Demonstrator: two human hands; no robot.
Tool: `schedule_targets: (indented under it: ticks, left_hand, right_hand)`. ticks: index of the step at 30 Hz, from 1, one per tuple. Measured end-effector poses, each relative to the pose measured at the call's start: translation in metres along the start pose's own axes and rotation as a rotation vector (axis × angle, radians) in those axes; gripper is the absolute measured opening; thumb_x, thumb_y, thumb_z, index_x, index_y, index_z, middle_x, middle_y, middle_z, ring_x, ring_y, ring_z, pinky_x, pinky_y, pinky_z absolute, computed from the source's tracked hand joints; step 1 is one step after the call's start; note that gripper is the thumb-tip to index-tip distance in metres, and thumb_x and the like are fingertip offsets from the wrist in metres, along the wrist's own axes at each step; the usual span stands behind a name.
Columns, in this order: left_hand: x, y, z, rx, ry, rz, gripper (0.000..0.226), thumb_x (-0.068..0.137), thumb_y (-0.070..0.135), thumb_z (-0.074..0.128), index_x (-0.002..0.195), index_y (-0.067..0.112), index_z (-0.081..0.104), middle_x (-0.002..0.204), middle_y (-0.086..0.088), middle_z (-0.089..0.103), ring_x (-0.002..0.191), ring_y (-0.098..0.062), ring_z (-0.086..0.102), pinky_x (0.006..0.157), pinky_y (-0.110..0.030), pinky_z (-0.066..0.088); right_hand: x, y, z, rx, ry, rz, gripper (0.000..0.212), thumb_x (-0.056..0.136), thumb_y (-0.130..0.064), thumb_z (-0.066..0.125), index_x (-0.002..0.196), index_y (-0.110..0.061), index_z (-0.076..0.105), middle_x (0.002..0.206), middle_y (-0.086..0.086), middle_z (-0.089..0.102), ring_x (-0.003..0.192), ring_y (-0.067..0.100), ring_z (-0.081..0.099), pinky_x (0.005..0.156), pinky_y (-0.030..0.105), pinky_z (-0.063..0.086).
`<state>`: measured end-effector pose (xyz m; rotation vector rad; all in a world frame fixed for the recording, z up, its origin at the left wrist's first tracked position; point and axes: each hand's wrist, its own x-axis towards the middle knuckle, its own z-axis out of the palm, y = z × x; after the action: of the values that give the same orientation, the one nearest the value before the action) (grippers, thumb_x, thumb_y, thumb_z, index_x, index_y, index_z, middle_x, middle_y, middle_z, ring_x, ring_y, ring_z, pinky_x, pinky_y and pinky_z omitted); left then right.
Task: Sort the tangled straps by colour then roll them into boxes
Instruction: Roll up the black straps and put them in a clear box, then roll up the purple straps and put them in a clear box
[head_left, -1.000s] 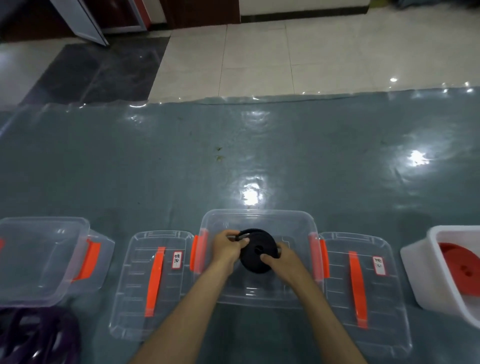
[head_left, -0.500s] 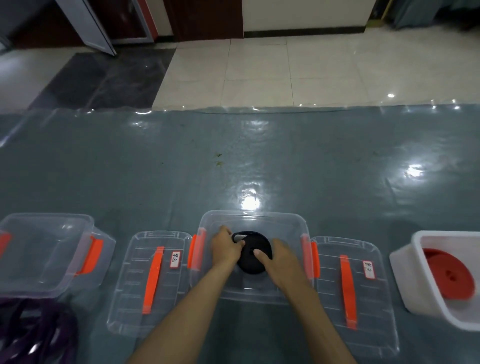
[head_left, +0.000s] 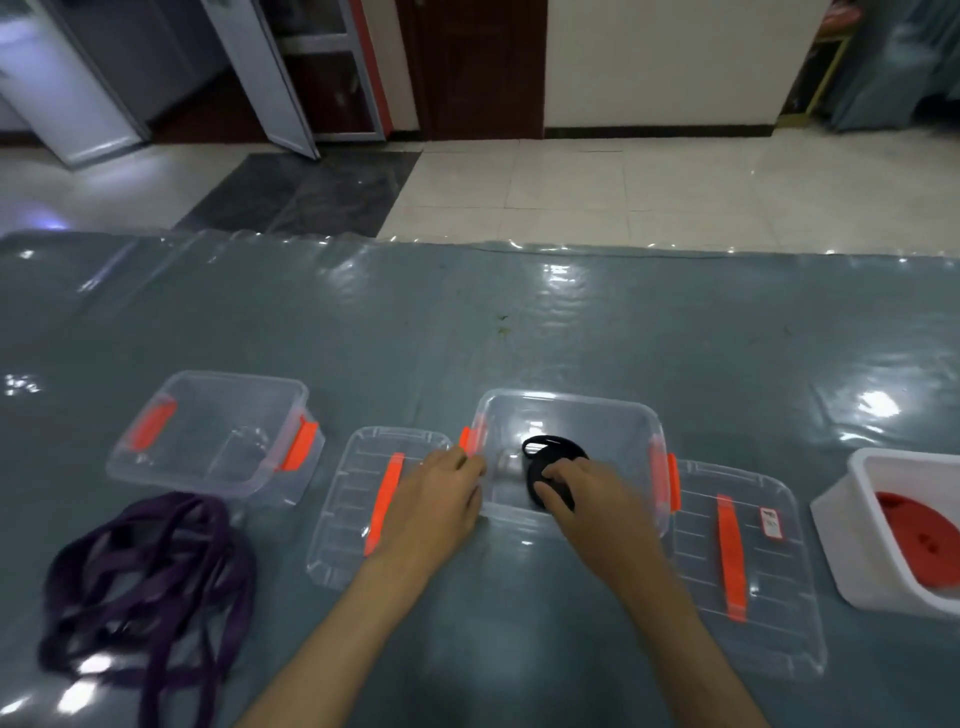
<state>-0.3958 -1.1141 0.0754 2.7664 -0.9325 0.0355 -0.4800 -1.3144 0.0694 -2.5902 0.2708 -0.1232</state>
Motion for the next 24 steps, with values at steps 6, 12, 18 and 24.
schedule_targets:
  ticks: [6,12,18,24]
  left_hand:
    - [-0.053,-0.049,-0.009,0.059,0.005,-0.025,0.026,0.074,0.016,0.081,0.098,0.019,0.071,0.091,-0.004,0.067,0.082,-0.031,0.068,0.061,-0.041,0.056]
    - [-0.089,-0.122,-0.016,0.06,-0.008,-0.055,0.017,0.076,0.026,0.069,0.092,0.02,0.071,0.08,-0.002,0.064,0.067,-0.028,0.067,0.048,-0.038,0.054]
    - [-0.12,-0.219,-0.028,0.005,-0.092,-0.102,0.017,0.091,0.022,0.065,0.107,0.02,0.069,0.106,-0.004,0.067,0.099,-0.029,0.066,0.076,-0.04,0.055]
    - [-0.153,-0.318,-0.035,-0.079,-0.098,-0.04,0.023,0.096,0.024,0.059,0.116,0.017,0.068,0.108,-0.005,0.067,0.101,-0.03,0.064,0.079,-0.043,0.055]
  right_hand:
    - [-0.02,-0.038,0.027,-0.046,0.039,-0.056,0.018,0.1,-0.033,0.06,0.108,-0.021,0.07,0.101,-0.005,0.069,0.088,0.021,0.064,0.07,0.039,0.053]
    - [-0.022,-0.11,0.07,-0.073,0.017,-0.107,0.014,0.098,-0.028,0.064,0.105,-0.018,0.071,0.104,0.0,0.072,0.094,0.025,0.067,0.073,0.042,0.055]
    - [-0.014,-0.196,0.139,-0.052,0.026,-0.065,0.011,0.093,-0.023,0.07,0.103,-0.022,0.073,0.102,-0.001,0.074,0.092,0.027,0.07,0.073,0.038,0.054]
    - [-0.013,-0.274,0.199,-0.007,-0.012,0.062,0.008,0.095,-0.026,0.065,0.102,-0.026,0.069,0.101,-0.004,0.071,0.09,0.024,0.068,0.073,0.04,0.054]
